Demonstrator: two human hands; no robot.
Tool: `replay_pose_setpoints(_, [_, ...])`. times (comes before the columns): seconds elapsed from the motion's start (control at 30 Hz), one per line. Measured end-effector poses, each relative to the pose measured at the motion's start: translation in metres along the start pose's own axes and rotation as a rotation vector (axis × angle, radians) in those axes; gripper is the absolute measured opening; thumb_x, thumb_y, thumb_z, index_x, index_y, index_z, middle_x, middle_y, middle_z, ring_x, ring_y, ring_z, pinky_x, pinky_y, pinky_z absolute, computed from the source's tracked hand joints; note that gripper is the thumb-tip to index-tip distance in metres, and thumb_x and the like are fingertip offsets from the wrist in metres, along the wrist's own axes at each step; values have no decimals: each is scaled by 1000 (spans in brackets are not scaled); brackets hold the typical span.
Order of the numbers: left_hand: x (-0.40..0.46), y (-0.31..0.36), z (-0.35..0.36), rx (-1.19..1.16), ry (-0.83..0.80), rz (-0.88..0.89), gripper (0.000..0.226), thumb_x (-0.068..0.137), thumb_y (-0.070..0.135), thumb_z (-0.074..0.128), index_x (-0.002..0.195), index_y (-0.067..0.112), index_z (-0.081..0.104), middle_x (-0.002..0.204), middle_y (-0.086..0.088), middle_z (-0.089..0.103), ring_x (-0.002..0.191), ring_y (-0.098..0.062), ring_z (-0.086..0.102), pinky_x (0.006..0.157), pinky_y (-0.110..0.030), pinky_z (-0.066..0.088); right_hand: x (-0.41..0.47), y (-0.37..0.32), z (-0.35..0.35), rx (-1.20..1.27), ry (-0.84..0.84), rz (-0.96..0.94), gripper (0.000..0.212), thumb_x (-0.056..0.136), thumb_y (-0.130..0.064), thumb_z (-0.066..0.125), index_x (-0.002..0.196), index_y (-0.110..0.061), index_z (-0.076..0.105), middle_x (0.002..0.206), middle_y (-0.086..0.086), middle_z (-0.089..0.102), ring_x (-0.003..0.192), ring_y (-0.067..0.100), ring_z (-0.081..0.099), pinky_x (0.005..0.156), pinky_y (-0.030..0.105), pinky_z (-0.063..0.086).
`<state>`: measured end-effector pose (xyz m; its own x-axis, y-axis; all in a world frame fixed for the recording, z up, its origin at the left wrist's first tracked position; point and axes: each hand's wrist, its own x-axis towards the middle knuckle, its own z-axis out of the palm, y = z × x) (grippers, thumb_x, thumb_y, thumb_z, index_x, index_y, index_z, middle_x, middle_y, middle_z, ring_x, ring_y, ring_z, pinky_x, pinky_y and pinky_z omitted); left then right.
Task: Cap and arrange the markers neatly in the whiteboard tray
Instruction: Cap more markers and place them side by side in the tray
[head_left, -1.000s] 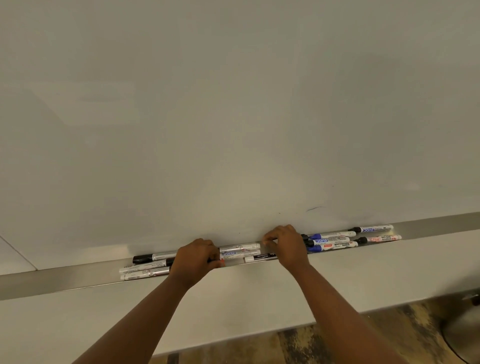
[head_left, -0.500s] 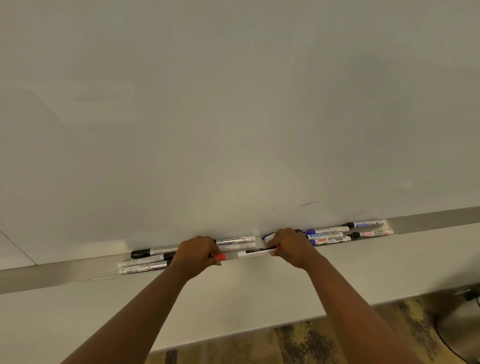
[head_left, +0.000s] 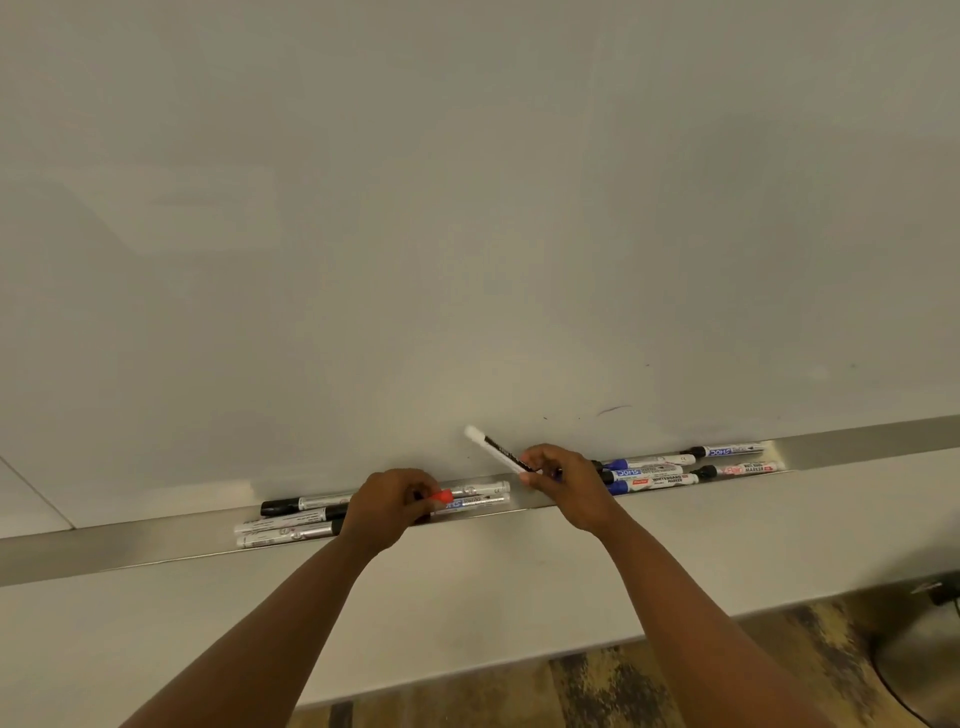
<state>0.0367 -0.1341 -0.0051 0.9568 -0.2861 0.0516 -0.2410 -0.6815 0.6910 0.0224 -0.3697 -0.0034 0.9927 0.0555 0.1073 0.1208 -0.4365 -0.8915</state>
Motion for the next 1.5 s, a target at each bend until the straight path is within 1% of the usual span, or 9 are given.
replay_pose_setpoints(0.13, [6, -1, 3, -102, 11, 25, 11, 74, 21, 72, 76, 32, 68, 74, 7, 69, 65, 9, 55, 65, -18, 42, 1, -13, 14, 161, -39, 14, 23, 86, -7, 58, 107, -17, 60, 81, 0, 59, 65, 5, 53, 57, 8, 45])
replay_pose_setpoints(0.27, [9, -3, 3, -89, -1, 53, 14, 77, 19, 70, 91, 18, 72, 77, 15, 64, 68, 5, 57, 66, -12, 41, 2, -19, 23, 197, -64, 18, 14, 85, -11, 61, 99, -14, 61, 76, -1, 62, 59, -3, 60, 57, 7, 46])
replay_pose_setpoints(0.4, [11, -5, 3, -93, -8, 65, 13, 77, 17, 70, 89, 15, 72, 75, 21, 62, 71, 13, 56, 63, -4, 40, 2, -16, 29, 197, -55, 43, 13, 81, -11, 66, 87, -19, 58, 80, 6, 66, 69, 7, 64, 64, 16, 52])
replay_pose_setpoints(0.6, [12, -8, 2, -93, -25, 64, 12, 78, 17, 69, 89, 15, 71, 76, 21, 62, 71, 15, 55, 65, -10, 42, 3, -17, 29, 398, 17, 57, 16, 76, 0, 69, 79, -14, 61, 75, 8, 66, 68, 14, 68, 62, 20, 55])
replay_pose_setpoints(0.77, [13, -5, 4, -107, -51, 70, 13, 81, 14, 66, 93, 12, 69, 77, 20, 60, 69, 8, 58, 59, -5, 42, 3, -17, 31, 393, -4, 75, 15, 74, -5, 72, 80, -16, 64, 79, 11, 67, 74, 22, 67, 66, 24, 57])
replay_pose_setpoints(1.0, [13, 1, 7, -139, -127, 97, 7, 82, 14, 64, 87, 18, 63, 67, 3, 62, 50, 3, 56, 47, -10, 44, 2, -17, 35, 422, -4, 126, 26, 71, -3, 74, 94, 2, 62, 83, 14, 68, 69, 14, 69, 59, 18, 55])
replay_pose_setpoints(1.23, [13, 6, 7, 19, -63, 220, 9, 82, 15, 63, 87, 11, 68, 73, 5, 63, 65, 10, 55, 58, -10, 36, 2, -24, 34, 533, -5, 176, 23, 72, 3, 71, 89, 13, 59, 76, 15, 67, 60, 16, 70, 56, 19, 57])
replay_pose_setpoints(1.4, [12, 4, 3, 85, -76, 222, 19, 81, 27, 58, 92, 14, 68, 87, -6, 72, 69, -13, 58, 61, -17, 39, -2, -18, 39, 583, 3, 261, 20, 73, 0, 71, 89, 2, 59, 78, 12, 66, 62, 13, 69, 56, 20, 57])
replay_pose_setpoints(1.5, [13, 3, -2, 141, -55, 207, 18, 83, 26, 57, 93, 16, 67, 89, -4, 71, 70, -14, 55, 62, -23, 40, 0, -13, 37, 727, 86, 305, 19, 76, -1, 68, 92, -5, 59, 80, 10, 65, 62, 12, 68, 54, 22, 57])
